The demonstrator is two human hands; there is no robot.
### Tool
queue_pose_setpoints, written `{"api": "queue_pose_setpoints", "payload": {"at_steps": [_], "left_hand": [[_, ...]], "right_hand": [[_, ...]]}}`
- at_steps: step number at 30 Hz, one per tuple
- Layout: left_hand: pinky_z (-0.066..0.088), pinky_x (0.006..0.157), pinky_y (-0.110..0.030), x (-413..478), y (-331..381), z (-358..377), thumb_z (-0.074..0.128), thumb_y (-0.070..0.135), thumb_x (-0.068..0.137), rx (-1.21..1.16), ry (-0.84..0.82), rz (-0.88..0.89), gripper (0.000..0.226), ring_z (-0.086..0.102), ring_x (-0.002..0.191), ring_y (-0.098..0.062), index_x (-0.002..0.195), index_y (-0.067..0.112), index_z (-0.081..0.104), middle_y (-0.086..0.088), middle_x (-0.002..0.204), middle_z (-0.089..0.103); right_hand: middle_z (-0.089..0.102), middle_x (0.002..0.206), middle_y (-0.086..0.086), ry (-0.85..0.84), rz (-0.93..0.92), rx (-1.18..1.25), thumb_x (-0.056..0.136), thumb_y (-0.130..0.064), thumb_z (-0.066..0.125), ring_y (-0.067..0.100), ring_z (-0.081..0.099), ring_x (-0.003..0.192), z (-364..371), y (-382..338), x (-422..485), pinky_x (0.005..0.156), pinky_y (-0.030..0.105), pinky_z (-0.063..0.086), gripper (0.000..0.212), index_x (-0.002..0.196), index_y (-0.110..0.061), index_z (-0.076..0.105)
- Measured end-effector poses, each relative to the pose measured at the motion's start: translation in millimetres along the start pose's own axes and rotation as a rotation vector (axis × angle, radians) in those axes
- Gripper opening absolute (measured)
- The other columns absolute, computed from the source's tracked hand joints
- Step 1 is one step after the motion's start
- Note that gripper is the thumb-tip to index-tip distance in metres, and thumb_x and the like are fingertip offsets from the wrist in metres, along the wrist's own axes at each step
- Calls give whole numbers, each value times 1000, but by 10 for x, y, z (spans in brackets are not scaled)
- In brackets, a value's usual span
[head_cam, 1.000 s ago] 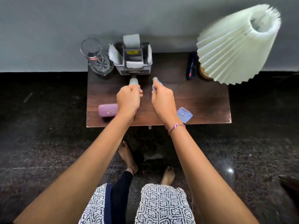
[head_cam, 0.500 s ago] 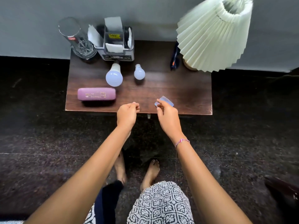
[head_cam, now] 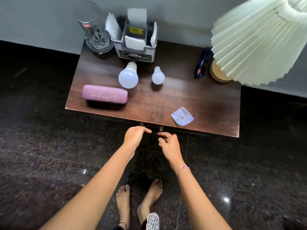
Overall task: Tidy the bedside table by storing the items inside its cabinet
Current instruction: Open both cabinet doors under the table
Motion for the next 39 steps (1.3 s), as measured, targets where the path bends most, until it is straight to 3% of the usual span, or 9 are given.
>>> {"api": "queue_pose_setpoints", "payload": {"at_steps": [6,12,17,20,23,26,31,35,39], "left_hand": [[34,89,-34,157,-45,7,52,14,85,-46,-124,12,28,53,114,-23,64,23,68,-9,114,65],[33,104,-38,297,-146,16,53,28,91,83,-201,-11,22,49,121,-25,86,12,67,-13,125,58],[25,114,-42,237,-382,-56,39,69,84,351,-124,16,66,34,134,-30,112,16,67,-18,137,46],[17,115,-48,111,-576,-134,21,72,86,479,-154,31,70,28,135,-31,123,27,59,-12,140,45],[16,114,-50,-49,-768,-282,20,72,85,408,-100,-63,50,28,136,-28,94,41,57,-10,139,45],[24,109,-49,-134,-906,-336,23,61,92,433,-65,-67,31,31,131,-35,73,43,39,-16,113,49],[38,100,-46,-151,-815,-232,40,63,88,389,91,-117,69,37,129,-34,106,0,60,-18,129,49],[42,90,-50,-252,-745,-142,59,55,78,403,434,-70,64,39,120,-36,112,2,50,-17,126,43],[35,90,-52,-345,-587,-29,74,44,61,560,705,49,72,35,120,-36,109,1,41,-14,137,32]], "right_hand": [[47,125,13,-73,200,331,93,-8,49,17,59,107,72,-43,233,103,38,46,43,133,7,40],[57,119,16,-76,229,475,95,-5,43,22,62,104,136,-42,236,94,35,51,12,99,-7,54],[42,127,5,-4,219,393,98,-32,43,9,61,84,221,100,90,80,28,55,62,145,-3,16],[49,111,0,57,175,412,98,-43,38,9,57,74,274,236,-107,76,31,54,49,135,-14,25],[45,88,1,155,233,504,97,-45,34,10,50,68,255,405,-329,71,32,53,28,106,-19,33],[40,84,2,174,290,479,91,-55,34,13,45,76,218,513,-496,85,41,48,43,112,-17,31],[22,151,15,224,486,502,85,-60,52,33,28,137,283,425,-318,111,45,26,94,147,-13,-2],[32,136,23,506,410,506,84,-30,64,38,35,122,382,292,-274,100,50,37,74,133,-4,16],[26,133,22,872,21,-81,69,-4,63,31,31,112,352,145,-291,98,43,36,63,123,-2,32]]}}
Point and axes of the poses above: each hand's wrist, its own x-axis towards the middle knuckle, its own z-axis out of the palm, y = z × x, the point moved 1 cm from there along x, towards the middle knuckle
